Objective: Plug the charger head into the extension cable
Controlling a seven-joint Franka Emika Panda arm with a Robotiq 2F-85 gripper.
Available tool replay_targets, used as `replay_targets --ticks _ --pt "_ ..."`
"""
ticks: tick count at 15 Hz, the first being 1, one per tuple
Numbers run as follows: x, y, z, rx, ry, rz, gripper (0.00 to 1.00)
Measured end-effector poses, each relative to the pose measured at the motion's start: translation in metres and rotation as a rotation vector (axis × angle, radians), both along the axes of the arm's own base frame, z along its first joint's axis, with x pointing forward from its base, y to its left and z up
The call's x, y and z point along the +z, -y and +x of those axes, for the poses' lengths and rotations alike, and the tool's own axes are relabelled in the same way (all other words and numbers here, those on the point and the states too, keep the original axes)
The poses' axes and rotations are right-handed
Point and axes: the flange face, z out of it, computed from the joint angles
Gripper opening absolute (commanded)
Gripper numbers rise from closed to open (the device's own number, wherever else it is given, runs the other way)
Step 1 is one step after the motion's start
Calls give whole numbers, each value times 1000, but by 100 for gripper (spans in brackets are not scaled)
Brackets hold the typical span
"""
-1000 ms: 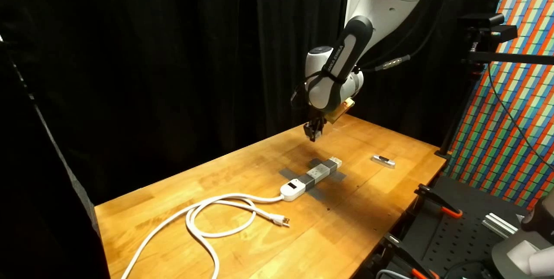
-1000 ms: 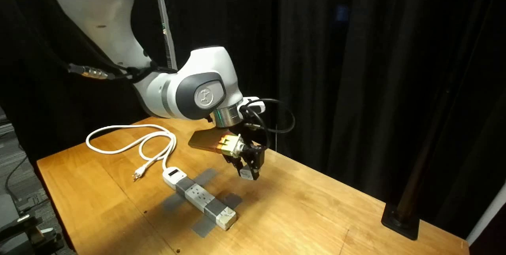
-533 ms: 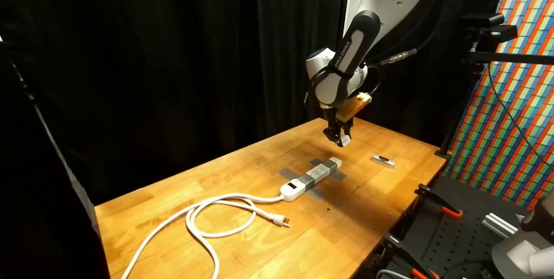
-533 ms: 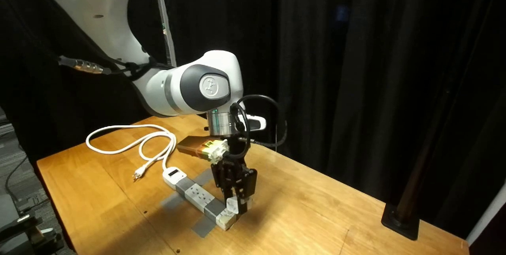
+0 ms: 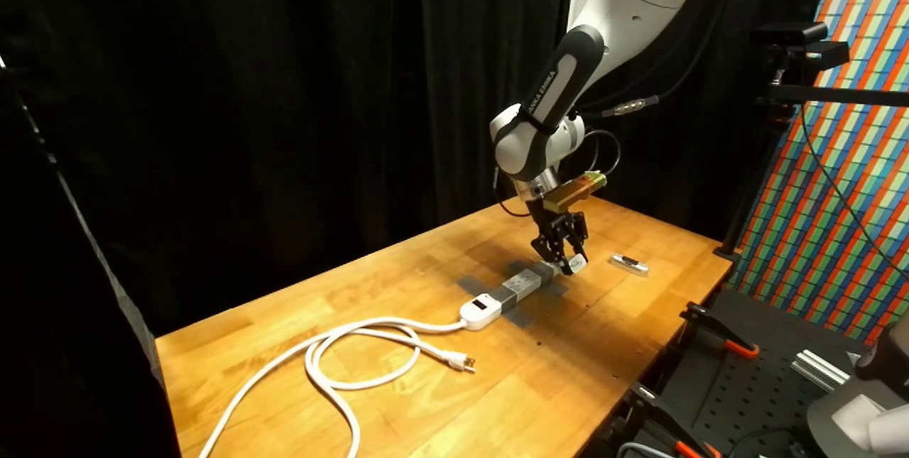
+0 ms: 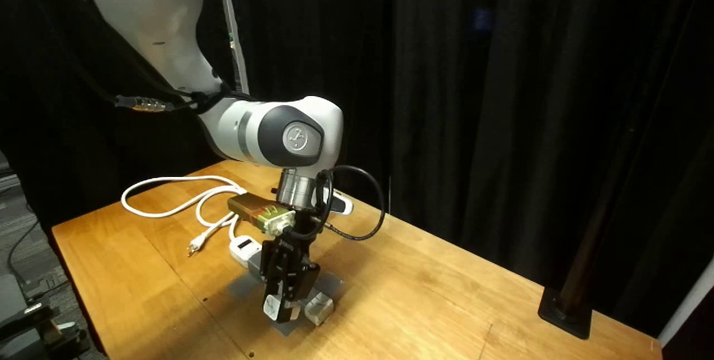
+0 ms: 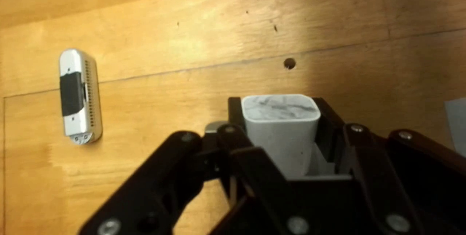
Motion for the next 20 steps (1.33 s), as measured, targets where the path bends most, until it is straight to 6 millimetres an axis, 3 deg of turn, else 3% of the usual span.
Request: replay_targets --ticks 5,13,20 --pt "-8 4 -1 -64 -90 48 23" --pt "-24 -24 22 -3 -66 115 23" --pt "-28 -30 24 13 -67 140 23"
